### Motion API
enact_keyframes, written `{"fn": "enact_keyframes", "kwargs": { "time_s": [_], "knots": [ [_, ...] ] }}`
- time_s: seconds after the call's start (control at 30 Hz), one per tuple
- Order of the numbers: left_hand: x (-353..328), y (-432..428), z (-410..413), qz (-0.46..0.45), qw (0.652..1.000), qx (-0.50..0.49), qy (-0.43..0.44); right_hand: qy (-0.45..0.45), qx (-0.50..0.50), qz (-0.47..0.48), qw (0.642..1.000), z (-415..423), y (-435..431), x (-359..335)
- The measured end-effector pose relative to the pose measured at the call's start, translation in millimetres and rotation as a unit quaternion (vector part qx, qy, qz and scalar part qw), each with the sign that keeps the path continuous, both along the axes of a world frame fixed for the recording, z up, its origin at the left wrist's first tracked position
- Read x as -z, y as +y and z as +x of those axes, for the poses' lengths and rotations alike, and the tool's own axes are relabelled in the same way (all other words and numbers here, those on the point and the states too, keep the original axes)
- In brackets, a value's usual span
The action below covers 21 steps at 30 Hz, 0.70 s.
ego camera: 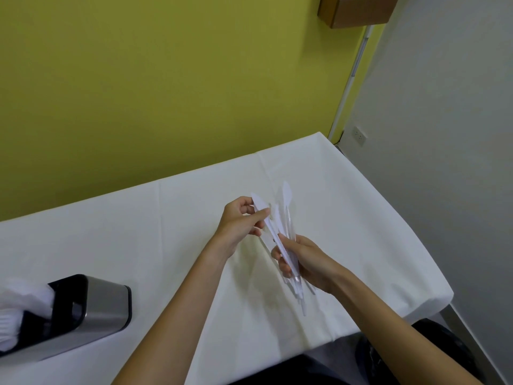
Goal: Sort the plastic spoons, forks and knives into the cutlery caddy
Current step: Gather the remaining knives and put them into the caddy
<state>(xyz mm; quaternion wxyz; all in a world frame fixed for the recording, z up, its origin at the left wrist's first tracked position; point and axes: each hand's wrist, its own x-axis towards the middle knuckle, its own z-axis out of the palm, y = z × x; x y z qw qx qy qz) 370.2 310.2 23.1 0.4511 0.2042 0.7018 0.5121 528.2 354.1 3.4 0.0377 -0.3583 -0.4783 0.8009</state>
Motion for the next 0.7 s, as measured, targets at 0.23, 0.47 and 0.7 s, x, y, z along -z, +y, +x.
{"fn": "enact_keyframes", "kwargs": {
  "time_s": [0.23,0.47,0.7],
  "knots": [
    [-5,1,-4,0.014,0.998,0.054,0.023,-0.018,0.025,0.007,1.000,2,-1,-9],
    [-7,6,-4,0.093,0.993,0.018,-0.073,-0.027,-0.023,0.068,0.997,4,-4,-12],
    [-10,8,-1,0.150,0.989,0.001,-0.016,-0.035,-0.133,0.097,0.986,4,1,-17]
  ]
}}
